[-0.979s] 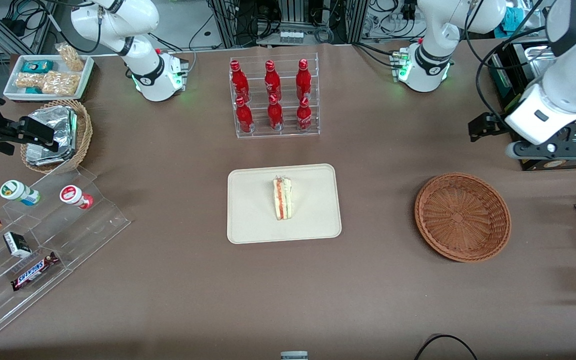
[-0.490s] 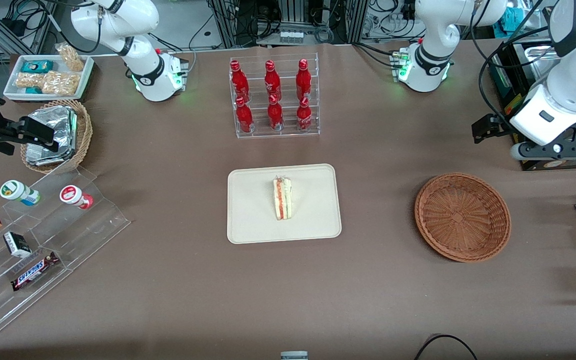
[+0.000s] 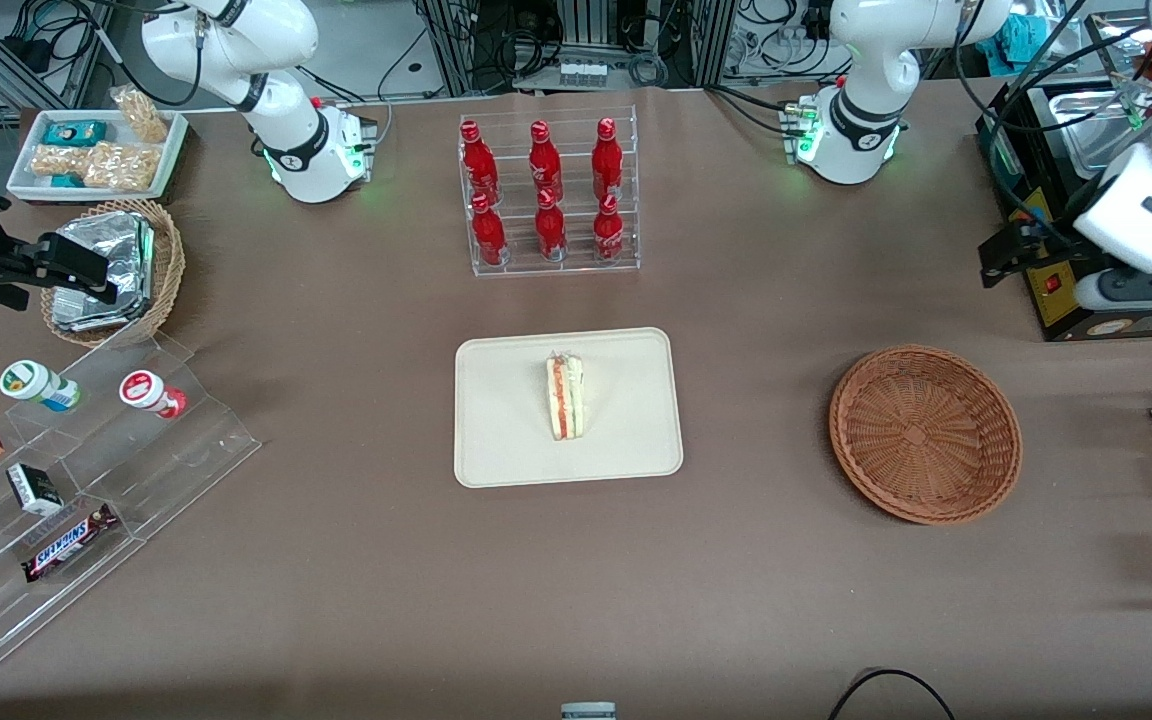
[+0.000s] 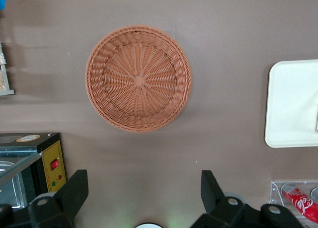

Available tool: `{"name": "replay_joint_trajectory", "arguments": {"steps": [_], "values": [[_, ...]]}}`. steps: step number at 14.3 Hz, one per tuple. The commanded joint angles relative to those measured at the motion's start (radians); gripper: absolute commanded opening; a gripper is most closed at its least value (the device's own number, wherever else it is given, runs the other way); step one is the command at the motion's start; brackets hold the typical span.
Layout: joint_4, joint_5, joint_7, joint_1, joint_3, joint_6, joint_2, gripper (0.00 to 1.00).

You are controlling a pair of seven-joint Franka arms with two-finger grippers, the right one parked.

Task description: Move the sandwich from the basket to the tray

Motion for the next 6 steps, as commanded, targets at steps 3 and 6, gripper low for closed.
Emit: {"name": "replay_joint_trajectory", "arguments": {"steps": [3, 6], "values": [[0.050, -0.010, 0.012, 0.000, 0.051, -0.010, 0.012, 1.00], [0.067, -0.013, 0.018, -0.003, 0.068, -0.013, 0.029, 1.00]]}}
